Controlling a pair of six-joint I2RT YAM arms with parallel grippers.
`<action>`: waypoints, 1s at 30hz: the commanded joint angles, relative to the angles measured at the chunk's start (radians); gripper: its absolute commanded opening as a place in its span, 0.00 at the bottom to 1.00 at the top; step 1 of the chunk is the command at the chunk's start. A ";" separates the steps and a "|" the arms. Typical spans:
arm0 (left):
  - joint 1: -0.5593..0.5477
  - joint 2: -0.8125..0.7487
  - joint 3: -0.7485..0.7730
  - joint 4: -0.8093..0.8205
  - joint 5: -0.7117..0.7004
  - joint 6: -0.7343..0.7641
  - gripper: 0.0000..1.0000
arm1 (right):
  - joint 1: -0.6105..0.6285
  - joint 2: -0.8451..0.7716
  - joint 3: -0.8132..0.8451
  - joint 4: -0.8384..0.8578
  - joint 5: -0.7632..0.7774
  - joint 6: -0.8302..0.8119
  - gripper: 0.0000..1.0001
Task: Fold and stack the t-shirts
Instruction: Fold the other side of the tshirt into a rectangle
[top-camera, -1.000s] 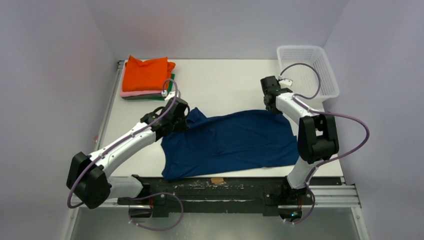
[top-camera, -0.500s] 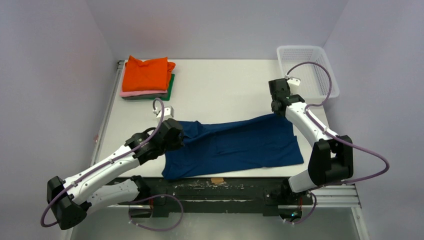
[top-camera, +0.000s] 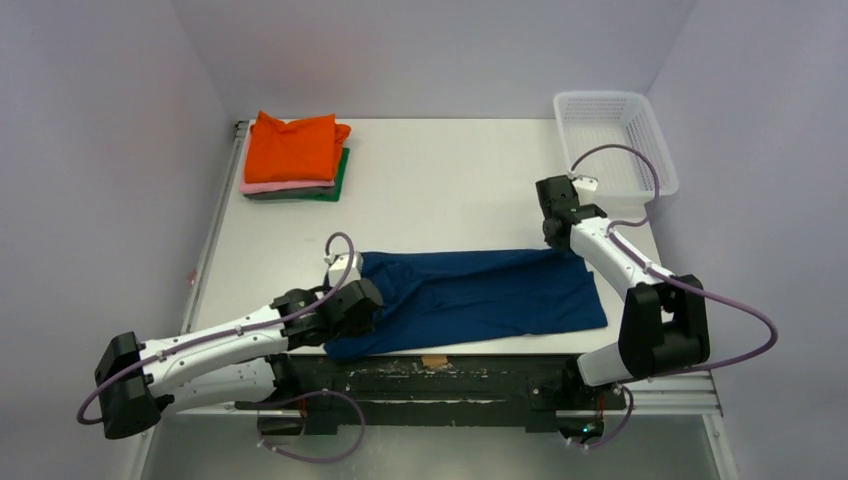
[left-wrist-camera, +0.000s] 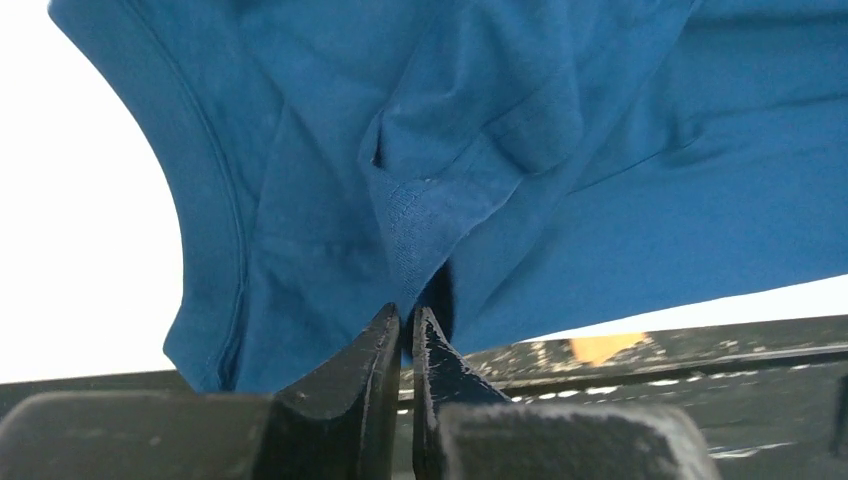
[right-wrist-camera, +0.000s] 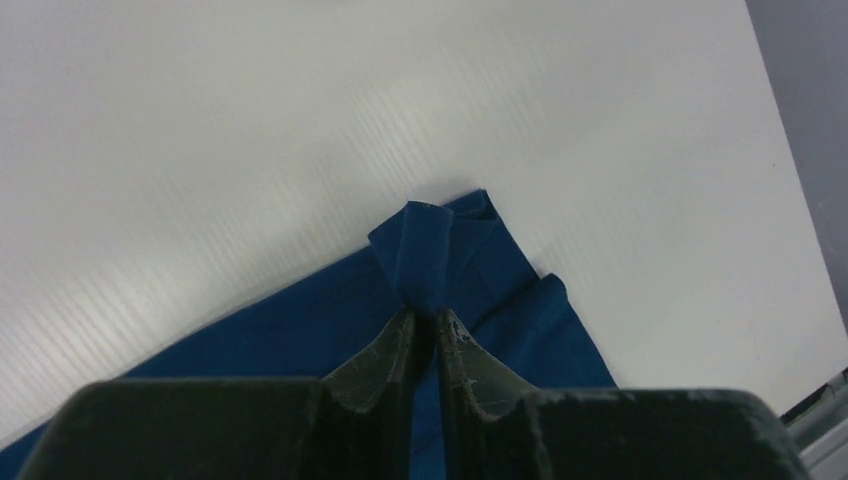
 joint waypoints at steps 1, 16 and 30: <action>-0.044 0.045 -0.064 0.027 0.067 -0.070 0.12 | -0.001 -0.007 -0.036 -0.119 0.113 0.130 0.19; 0.039 -0.091 0.030 0.207 0.063 0.232 1.00 | -0.004 -0.390 -0.145 -0.019 -0.050 0.142 0.79; 0.149 0.574 0.332 0.169 0.055 0.430 0.64 | -0.003 -0.491 -0.200 0.000 -0.161 0.087 0.77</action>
